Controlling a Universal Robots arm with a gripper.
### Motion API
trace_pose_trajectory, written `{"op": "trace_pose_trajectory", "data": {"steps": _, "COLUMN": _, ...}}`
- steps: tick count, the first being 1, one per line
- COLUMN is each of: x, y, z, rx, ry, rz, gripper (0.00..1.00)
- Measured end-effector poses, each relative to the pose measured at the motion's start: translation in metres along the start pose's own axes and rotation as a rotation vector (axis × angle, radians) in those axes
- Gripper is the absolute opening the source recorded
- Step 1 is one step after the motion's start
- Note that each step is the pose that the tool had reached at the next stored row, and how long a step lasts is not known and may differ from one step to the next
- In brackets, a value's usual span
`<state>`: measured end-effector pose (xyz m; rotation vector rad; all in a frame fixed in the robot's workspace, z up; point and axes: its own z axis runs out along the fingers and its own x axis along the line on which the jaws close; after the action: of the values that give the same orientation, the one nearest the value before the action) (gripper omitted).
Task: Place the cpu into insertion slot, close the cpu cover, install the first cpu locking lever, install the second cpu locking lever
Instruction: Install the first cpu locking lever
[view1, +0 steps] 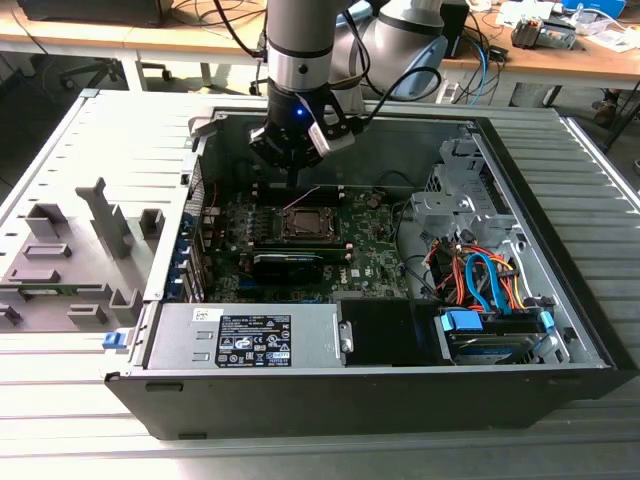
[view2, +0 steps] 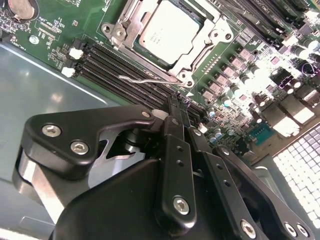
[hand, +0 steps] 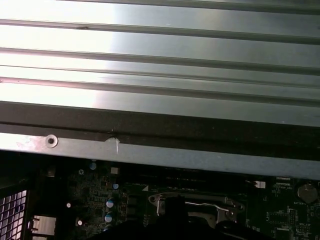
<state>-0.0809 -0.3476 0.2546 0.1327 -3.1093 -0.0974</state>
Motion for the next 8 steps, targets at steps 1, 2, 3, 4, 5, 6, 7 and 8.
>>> {"op": "trace_pose_trajectory", "data": {"steps": 1, "x": -0.0001, "y": 0.0000, "z": 0.0000, "rx": 0.0000, "ry": 0.0000, "rz": 0.000, "gripper": 0.11}}
{"op": "trace_pose_trajectory", "data": {"steps": 2, "x": -0.0002, "y": 0.0000, "z": 0.0000, "rx": 0.0001, "ry": 0.0000, "rz": 0.000, "gripper": 0.11}}
{"op": "trace_pose_trajectory", "data": {"steps": 3, "x": -0.0003, "y": 0.0000, "z": 0.0001, "rx": 0.0000, "ry": 0.0000, "rz": 0.000, "gripper": 0.11}}
{"op": "trace_pose_trajectory", "data": {"steps": 4, "x": -0.0004, "y": 0.0000, "z": 0.0001, "rx": 0.0000, "ry": 0.0000, "rz": 0.000, "gripper": 0.11}}
{"op": "trace_pose_trajectory", "data": {"steps": 5, "x": -0.0004, "y": 0.0000, "z": 0.0001, "rx": 0.0001, "ry": 0.0000, "rz": 0.000, "gripper": 0.11}}
{"op": "trace_pose_trajectory", "data": {"steps": 6, "x": -0.0017, "y": -0.0002, "z": 0.0005, "rx": 0.0001, "ry": 0.0000, "rz": 0.000, "gripper": 0.11}}
{"op": "trace_pose_trajectory", "data": {"steps": 7, "x": -0.0038, "y": -0.0004, "z": 0.0010, "rx": 0.0000, "ry": 0.0000, "rz": 0.000, "gripper": 0.11}}
{"op": "trace_pose_trajectory", "data": {"steps": 8, "x": -0.0039, "y": -0.0004, "z": 0.0010, "rx": 0.0000, "ry": 0.0000, "rz": 0.000, "gripper": 0.11}}
